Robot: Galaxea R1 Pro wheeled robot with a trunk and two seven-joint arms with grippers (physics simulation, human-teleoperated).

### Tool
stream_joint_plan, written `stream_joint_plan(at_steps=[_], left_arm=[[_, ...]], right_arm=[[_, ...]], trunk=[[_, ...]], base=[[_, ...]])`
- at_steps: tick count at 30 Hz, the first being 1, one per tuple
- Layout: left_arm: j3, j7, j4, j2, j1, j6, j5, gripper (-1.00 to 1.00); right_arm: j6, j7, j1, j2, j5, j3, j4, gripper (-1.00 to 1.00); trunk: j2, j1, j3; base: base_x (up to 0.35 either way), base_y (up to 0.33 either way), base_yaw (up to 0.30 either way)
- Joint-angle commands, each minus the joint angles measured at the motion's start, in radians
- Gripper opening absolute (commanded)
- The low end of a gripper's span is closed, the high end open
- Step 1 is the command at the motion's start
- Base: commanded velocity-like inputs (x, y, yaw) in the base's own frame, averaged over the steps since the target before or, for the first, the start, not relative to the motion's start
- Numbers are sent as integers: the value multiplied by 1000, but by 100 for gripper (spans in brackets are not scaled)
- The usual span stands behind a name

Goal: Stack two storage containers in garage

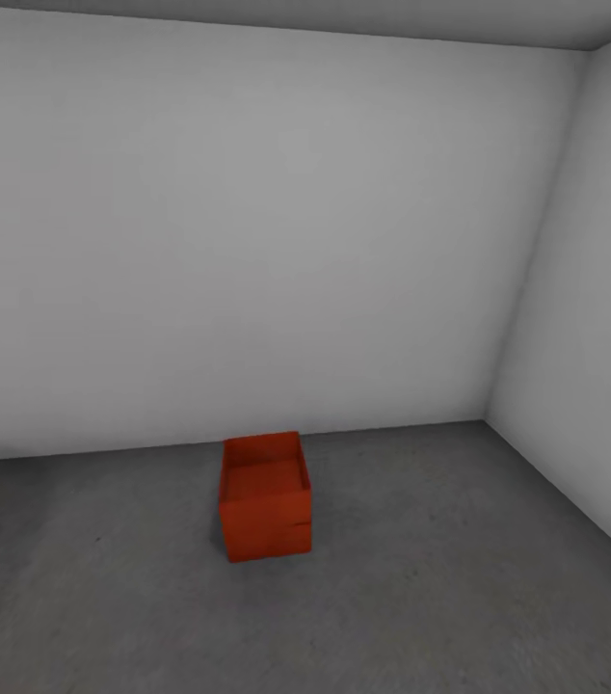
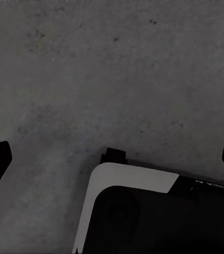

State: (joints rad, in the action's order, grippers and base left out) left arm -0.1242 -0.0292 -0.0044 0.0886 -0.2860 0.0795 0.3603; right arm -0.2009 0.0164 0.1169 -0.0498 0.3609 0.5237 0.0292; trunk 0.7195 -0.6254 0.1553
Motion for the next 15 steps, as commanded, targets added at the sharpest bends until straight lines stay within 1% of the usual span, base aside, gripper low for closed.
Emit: stream_joint_plan(at_steps=[1,3,15], left_arm=[[-7,-3,1,-2,-1,3,12,100],[-7,-3,1,0,-1,3,13,100],[-8,-3,1,-1,-1,3,9,100]], right_arm=[[-3,2,1,4,-50,7,3,100],[0,3,1,12,-59,6,3,100],[-3,3,1,13,-59,6,4,100]], trunk=[[1,0,2],[1,0,2],[1,0,1]], base=[[0,0,0],[0,0,119],[0,0,245]])
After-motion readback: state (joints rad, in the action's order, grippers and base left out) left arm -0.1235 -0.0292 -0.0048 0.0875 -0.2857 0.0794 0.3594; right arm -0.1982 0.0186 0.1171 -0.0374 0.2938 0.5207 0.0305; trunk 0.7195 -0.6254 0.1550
